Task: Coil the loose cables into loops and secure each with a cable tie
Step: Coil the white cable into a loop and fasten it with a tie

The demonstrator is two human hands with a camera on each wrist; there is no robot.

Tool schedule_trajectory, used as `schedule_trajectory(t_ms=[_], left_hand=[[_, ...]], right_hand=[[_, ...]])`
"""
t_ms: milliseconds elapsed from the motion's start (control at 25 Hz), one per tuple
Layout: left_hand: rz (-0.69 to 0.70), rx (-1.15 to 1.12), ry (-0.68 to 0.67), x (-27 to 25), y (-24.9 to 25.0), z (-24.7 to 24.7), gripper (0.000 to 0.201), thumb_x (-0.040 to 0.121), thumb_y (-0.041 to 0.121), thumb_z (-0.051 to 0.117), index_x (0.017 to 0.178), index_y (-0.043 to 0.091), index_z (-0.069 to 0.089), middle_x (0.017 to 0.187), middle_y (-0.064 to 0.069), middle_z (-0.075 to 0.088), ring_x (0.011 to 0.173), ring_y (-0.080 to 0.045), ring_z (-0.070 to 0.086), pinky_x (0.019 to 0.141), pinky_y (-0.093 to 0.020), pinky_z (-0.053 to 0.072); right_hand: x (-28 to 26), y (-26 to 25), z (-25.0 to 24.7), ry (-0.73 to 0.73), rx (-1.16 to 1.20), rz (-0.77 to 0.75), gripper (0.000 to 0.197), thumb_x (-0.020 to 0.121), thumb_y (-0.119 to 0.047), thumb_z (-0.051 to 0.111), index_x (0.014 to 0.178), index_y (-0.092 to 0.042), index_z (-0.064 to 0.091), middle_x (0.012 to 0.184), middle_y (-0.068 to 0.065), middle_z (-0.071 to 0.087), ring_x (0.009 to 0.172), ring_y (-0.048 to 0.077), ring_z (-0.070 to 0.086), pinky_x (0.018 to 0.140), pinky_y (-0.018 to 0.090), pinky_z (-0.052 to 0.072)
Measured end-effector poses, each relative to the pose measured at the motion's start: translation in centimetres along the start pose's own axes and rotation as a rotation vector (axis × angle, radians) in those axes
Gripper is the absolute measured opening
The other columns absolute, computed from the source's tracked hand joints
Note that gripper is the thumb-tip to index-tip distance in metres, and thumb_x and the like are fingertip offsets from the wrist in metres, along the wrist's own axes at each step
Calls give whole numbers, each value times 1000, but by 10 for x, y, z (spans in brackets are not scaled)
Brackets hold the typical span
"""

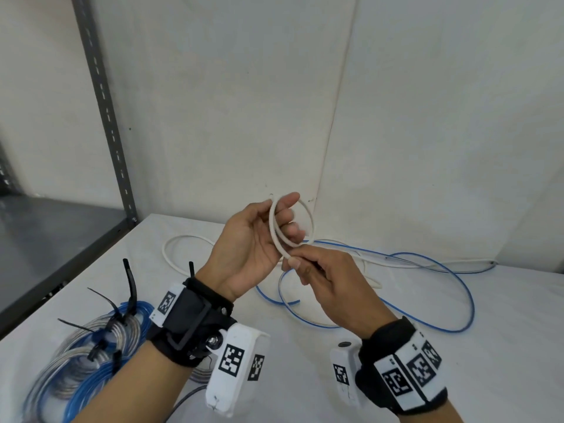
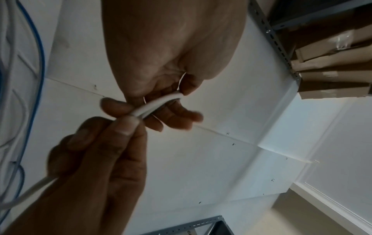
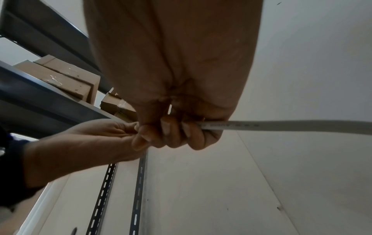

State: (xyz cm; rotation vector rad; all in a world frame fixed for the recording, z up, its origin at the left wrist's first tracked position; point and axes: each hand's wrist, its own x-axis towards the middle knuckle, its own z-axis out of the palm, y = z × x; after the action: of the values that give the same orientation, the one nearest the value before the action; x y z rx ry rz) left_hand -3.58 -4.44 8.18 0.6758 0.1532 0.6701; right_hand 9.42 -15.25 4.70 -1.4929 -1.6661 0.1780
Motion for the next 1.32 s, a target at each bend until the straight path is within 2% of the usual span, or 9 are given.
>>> schedule_trajectory(t_ms=[160,360,520,680,800,960,1080,1200,1320], left_hand=[[-20,-2,-26,0,4,-5,29,106,27,41,94,10,61,48,8,26,39,-8,28,59,-23,40],[-46,-43,-102,-2,10,-4,31,104,26,41,76,17,49,49,9,30,42,-9,27,56,-24,40],[-84,37,-115,-4,12,-5,32,102,25,42,79,13,60,43,9,27,41,-11,15,50,-23,34],[-32,22,-63,-2,15,-7,32,103,26,42,73,18,48,51,9,26,41,-9,27,53,-23,39],[16,89,-37,-1,16,-9,35,106,29,38,74,19,46,55,9,14,42,-10,12,46,-21,30],[55,280,-14,-4,36,-18,37,106,32,35,72,21,41,59,9,7,47,-12,5,44,-21,23],[87,418,26,-6,44,-21,39,108,34,33,72,21,39,59,8,8,48,-12,6,47,-23,22],[88,647,16,-3,25,-15,40,110,33,31,73,20,40,55,11,14,47,-10,10,46,-21,26],[124,905,-5,1,-1,-11,41,111,33,33,75,16,44,57,11,22,49,-9,18,51,-23,24]], right_hand=[[0,-4,-2,-110,-14,30,25,106,-28,51,91,-24,70,66,-16,52,68,6,52,64,15,37],[-2,-7,-24,-141,-94,31,23,105,-27,53,90,-22,71,65,-18,52,66,5,50,64,13,36],[-2,-4,-24,-146,-127,76,22,104,-27,55,90,-23,72,64,-20,53,67,5,51,63,14,37],[-2,-6,-28,-187,-128,76,24,104,-31,54,87,-26,70,64,-10,49,63,6,47,59,16,36],[-3,-6,-27,-252,-115,121,26,103,-35,56,83,-25,70,61,-10,48,60,7,43,57,20,34],[-3,21,-38,32,-362,338,51,87,-62,64,62,-18,59,49,-7,48,51,10,44,54,32,32],[-5,36,-52,212,-532,554,72,75,-80,57,59,-10,46,51,1,44,55,22,45,52,33,30],[-3,44,-50,357,-354,555,58,94,-60,56,64,-11,56,54,-2,49,62,25,51,57,34,33],[3,38,-46,421,-4,468,40,108,-30,45,81,-15,70,56,-15,55,62,9,51,62,29,35]])
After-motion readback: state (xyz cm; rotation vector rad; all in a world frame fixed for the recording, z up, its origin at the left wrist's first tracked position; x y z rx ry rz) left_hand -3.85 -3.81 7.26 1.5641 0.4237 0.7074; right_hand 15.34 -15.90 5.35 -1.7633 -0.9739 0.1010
